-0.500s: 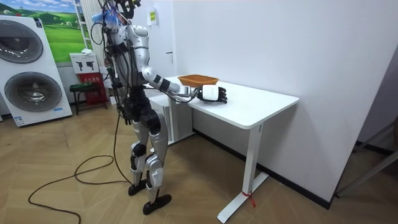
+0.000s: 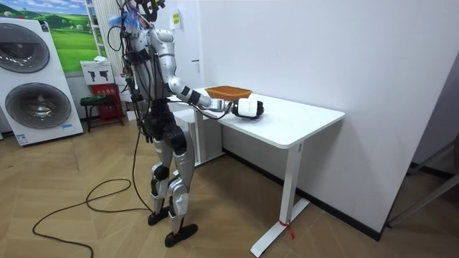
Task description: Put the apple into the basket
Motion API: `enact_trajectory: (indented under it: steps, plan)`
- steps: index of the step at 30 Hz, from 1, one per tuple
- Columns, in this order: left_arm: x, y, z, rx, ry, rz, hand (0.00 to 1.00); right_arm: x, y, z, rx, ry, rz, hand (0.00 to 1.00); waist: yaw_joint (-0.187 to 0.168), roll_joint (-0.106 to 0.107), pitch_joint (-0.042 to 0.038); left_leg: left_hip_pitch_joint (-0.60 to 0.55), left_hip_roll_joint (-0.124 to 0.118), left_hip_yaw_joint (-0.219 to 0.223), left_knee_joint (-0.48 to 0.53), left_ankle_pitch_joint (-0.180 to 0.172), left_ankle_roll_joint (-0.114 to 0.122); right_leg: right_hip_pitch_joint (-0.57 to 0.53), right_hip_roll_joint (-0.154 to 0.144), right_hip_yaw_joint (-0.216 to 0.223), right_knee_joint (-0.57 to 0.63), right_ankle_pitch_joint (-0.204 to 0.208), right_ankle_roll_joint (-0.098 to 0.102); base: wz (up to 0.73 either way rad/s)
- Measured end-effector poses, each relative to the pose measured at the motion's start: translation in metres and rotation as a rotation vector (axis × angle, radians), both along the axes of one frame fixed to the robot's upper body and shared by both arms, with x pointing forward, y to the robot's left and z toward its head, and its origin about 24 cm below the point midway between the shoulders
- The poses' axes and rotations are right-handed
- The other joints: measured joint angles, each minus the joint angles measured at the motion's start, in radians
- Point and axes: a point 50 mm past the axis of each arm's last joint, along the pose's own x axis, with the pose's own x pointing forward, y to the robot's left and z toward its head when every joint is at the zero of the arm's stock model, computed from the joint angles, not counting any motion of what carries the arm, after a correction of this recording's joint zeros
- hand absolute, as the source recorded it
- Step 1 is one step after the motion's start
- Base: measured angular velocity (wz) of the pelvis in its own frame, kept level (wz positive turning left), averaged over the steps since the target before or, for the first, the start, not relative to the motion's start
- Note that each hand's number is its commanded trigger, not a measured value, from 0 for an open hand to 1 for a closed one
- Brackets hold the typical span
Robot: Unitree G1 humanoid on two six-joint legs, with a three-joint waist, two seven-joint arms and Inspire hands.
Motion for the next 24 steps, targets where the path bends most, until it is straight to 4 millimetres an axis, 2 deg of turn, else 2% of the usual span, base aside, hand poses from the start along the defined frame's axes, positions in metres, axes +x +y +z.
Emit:
enact_trajectory:
  steps: [6, 12, 14, 18, 20, 24]
  plan:
    - [-0.001, 0.001, 0.0, 0.025, 0.003, 0.007, 0.0, 0.001, 0.002, 0.006, 0.013, -0.023, -0.022, 1.0, 0.001, 0.005, -0.0021, 0.002, 0.0, 0.002, -0.004, 0.0, 0.0, -0.002, 0.0, 0.002, 0.0, 0.001, -0.001, -0.01]
    - [-0.003, 0.0, 0.0, 0.009, 0.023, 0.008, 0.0, 0.007, 0.01, 0.019, 0.006, -0.057, -0.003, 1.0, 0.003, 0.02, 0.0024, -0.013, 0.0, 0.007, -0.004, 0.001, 0.0, -0.025, 0.0, 0.008, 0.01, 0.001, -0.001, -0.03]
    - [-0.005, 0.0, -0.001, 0.006, 0.03, 0.009, 0.0, 0.011, 0.014, 0.029, -0.002, -0.101, 0.012, 1.0, 0.007, 0.025, 0.002, -0.016, 0.001, 0.013, -0.002, 0.001, 0.0, -0.035, 0.0, 0.007, 0.015, 0.001, -0.001, -0.06]
    - [-0.005, -0.001, -0.001, 0.001, 0.031, 0.007, 0.0, 0.019, 0.019, 0.048, -0.016, -0.188, 0.027, 1.0, 0.014, 0.02, 0.0041, -0.016, 0.001, 0.015, -0.001, 0.001, 0.0, -0.036, 0.0, 0.008, 0.015, 0.001, -0.001, -0.01]
    - [-0.005, -0.002, -0.001, -0.003, 0.031, 0.006, 0.0, 0.025, 0.024, 0.065, -0.027, -0.262, 0.053, 1.0, 0.014, 0.017, 0.004, -0.017, 0.0, 0.015, 0.002, 0.001, 0.0, -0.034, -0.001, 0.01, 0.015, 0.001, -0.001, 0.0]
    - [-0.006, -0.005, -0.003, -0.012, 0.041, 0.009, 0.0, 0.03, 0.029, 0.078, -0.032, -0.32, 0.079, 1.0, 0.015, 0.016, 0.0036, -0.019, 0.0, 0.011, 0.006, 0.001, 0.0, -0.032, -0.001, 0.009, 0.015, 0.001, -0.001, 0.02]
